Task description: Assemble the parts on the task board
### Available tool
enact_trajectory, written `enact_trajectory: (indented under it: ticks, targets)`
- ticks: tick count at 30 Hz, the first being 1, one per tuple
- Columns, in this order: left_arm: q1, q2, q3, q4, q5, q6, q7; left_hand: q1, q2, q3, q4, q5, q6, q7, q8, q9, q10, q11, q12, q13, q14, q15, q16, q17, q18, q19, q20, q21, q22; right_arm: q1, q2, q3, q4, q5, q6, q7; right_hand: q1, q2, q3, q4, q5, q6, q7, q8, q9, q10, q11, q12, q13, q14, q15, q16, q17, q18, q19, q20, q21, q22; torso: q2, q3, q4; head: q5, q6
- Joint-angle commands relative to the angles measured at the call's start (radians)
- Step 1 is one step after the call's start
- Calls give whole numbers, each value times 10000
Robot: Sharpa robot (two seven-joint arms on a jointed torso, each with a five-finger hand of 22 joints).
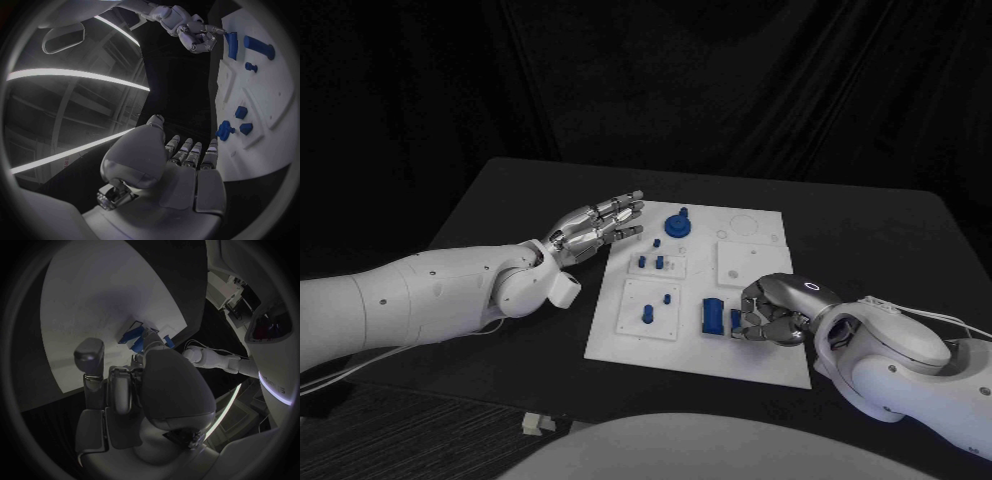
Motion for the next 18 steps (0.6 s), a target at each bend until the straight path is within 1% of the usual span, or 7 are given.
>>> enact_trajectory:
  ticks: [1,3,4,10,12,15,18]
  targets:
    - [-16,13,9,20,49,145,624,71,1,59,15,46,-15,57,42,16,23,74,54,9,-6,57,67,16,104,7,30,40,13,-13,17,8,-14,-46,-102,-81,-148,-16,-87,-42,-604,61,-29,13,49,1046,-79,25,2635,1075,-56,26,2635,-54,140,-50,20,1147,-3,1,-2,18,-2]
    - [-17,6,9,21,49,147,621,71,1,59,15,46,-15,57,42,16,23,74,54,9,-6,57,67,16,104,7,30,40,13,-13,18,8,-25,-67,71,-156,-278,-293,-191,65,-1992,-26,-12,-33,68,1046,-66,25,2635,1075,-43,26,2635,-48,119,-35,-53,1132,0,1,-1,23,-2]
    - [-17,2,9,22,49,147,621,71,1,59,15,46,-15,57,42,16,23,74,54,9,-6,57,67,16,104,7,30,40,13,-13,16,8,-28,-76,140,-172,-379,-517,-235,199,-2290,-119,1,-105,48,1046,-64,25,2635,1075,-34,26,2635,-40,111,-39,-84,1126,1,1,-1,25,-2]
    - [-19,-10,9,25,49,147,618,71,1,59,15,46,-15,57,42,16,23,74,54,9,-6,57,67,16,104,7,30,40,13,-13,-22,8,-7,-126,398,-189,-551,-1027,-604,497,-2299,-313,-2,-252,13,1046,-77,25,2635,1075,-43,26,2635,-39,96,-47,-98,1124,7,0,3,23,-2]
    - [-19,-9,9,23,49,149,616,76,9,73,13,50,-16,63,42,15,25,90,54,9,-5,55,70,17,104,9,30,41,14,-13,-40,8,4,-191,498,-199,-514,-1031,-697,490,-2299,-357,-4,-281,7,1046,-76,25,2635,1075,-44,26,2635,-41,94,-48,-92,1126,7,0,3,14,-2]
    - [-21,-4,9,21,49,154,615,76,9,73,13,50,-16,63,42,15,25,90,54,9,-5,55,70,17,104,9,30,41,14,-13,-78,8,23,-261,566,-189,-298,-886,-1182,474,-2304,-474,6,-309,39,1046,-68,25,2635,1075,-40,26,2635,-41,75,-47,-115,1123,5,-1,2,8,-2]
    - [-24,1,9,18,49,159,612,76,9,73,13,50,-16,63,42,15,25,90,54,9,-5,55,70,17,104,9,30,41,14,-13,-138,8,61,-293,445,-137,-294,-750,-1340,480,-2304,-441,8,-257,76,1046,-65,25,2635,1075,-36,26,2635,-42,73,-44,-110,1125,0,-1,1,14,-2]
